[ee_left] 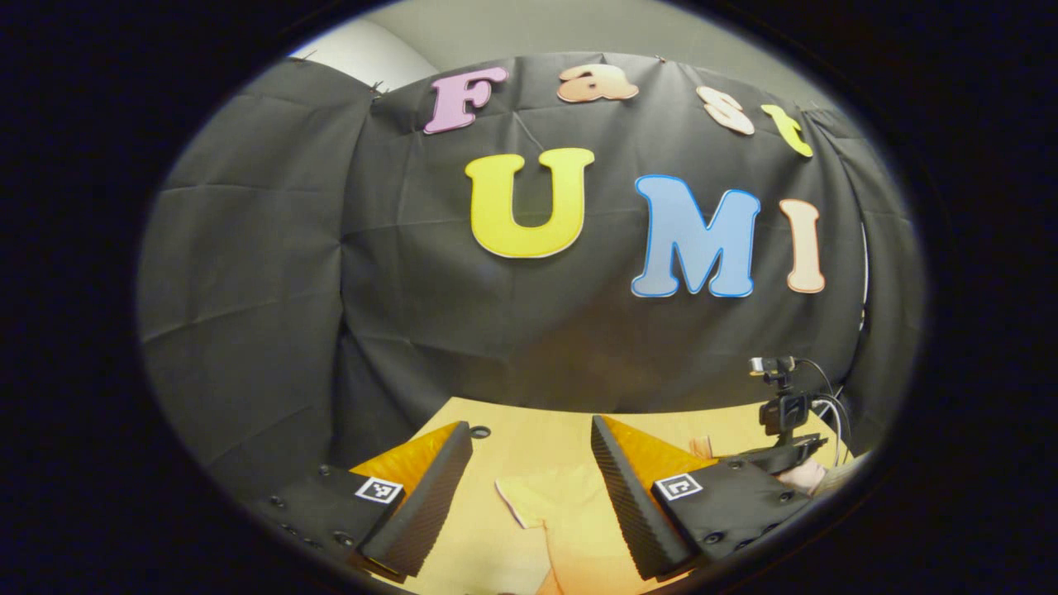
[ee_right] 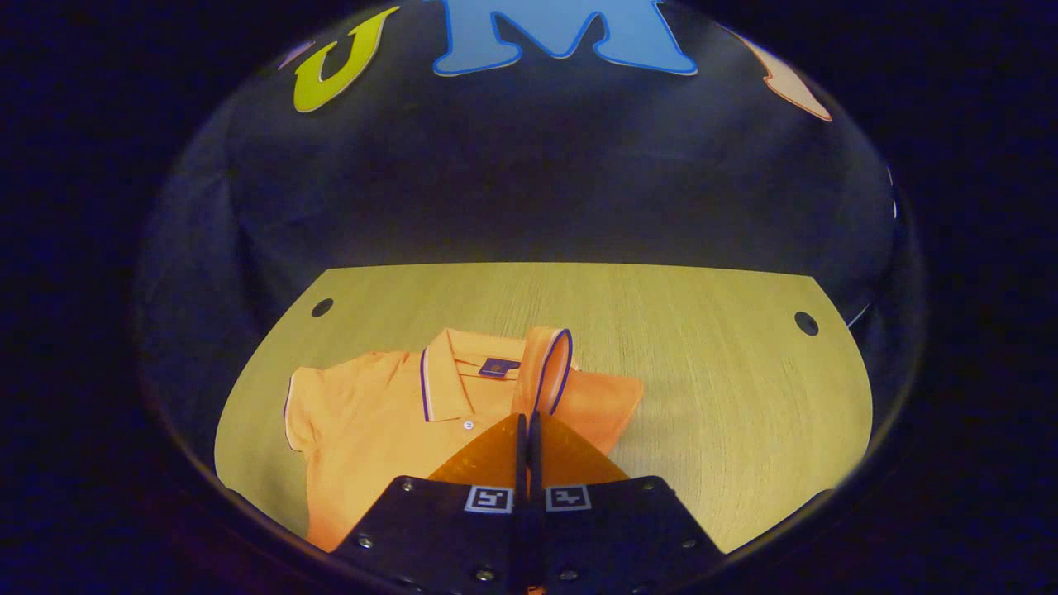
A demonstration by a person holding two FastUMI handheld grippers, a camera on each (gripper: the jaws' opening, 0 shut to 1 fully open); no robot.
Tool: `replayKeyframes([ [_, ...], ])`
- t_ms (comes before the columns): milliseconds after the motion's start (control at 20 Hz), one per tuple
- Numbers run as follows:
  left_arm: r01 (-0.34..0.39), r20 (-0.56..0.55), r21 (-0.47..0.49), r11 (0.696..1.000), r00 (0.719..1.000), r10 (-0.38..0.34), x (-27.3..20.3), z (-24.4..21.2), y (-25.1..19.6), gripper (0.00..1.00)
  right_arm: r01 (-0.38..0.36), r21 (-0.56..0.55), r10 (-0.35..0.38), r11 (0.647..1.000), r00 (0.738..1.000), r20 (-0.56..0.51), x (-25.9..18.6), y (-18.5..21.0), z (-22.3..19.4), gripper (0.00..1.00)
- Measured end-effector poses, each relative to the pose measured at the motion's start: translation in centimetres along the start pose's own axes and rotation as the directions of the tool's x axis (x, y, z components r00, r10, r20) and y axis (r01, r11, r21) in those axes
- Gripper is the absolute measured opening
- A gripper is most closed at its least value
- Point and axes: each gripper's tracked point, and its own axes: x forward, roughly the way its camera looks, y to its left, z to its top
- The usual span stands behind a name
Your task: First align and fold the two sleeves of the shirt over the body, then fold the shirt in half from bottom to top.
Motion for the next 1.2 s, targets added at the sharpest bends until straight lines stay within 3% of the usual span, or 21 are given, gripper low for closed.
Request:
replayKeyframes([
  [350, -0.050, -0.010, 0.004, 0.999, 0.999, 0.050, -1.4, -0.5, 3.4, 0.94, -0.060, -0.104, 0.054, 0.993, 0.997, -0.060, 1.6, 6.0, -2.7, 0.00],
  [550, -0.050, -0.012, 0.006, 0.999, 0.999, 0.050, -1.4, -0.7, 4.1, 0.95, -0.104, -0.101, 0.099, 0.989, 0.994, -0.055, 0.6, 7.8, -2.5, 0.13],
  [750, -0.028, -0.024, 0.011, 1.000, 0.999, 0.029, 0.1, -1.8, 4.0, 0.95, -0.092, -0.112, 0.090, 0.989, 0.996, -0.020, -0.7, 7.7, -1.4, 0.38],
  [1200, 0.073, -0.076, 0.006, 0.997, 0.995, -0.072, 5.2, -6.0, 2.3, 0.95, -0.035, -0.099, 0.050, 0.994, 0.986, 0.157, -8.2, 6.5, 3.3, 0.39],
])
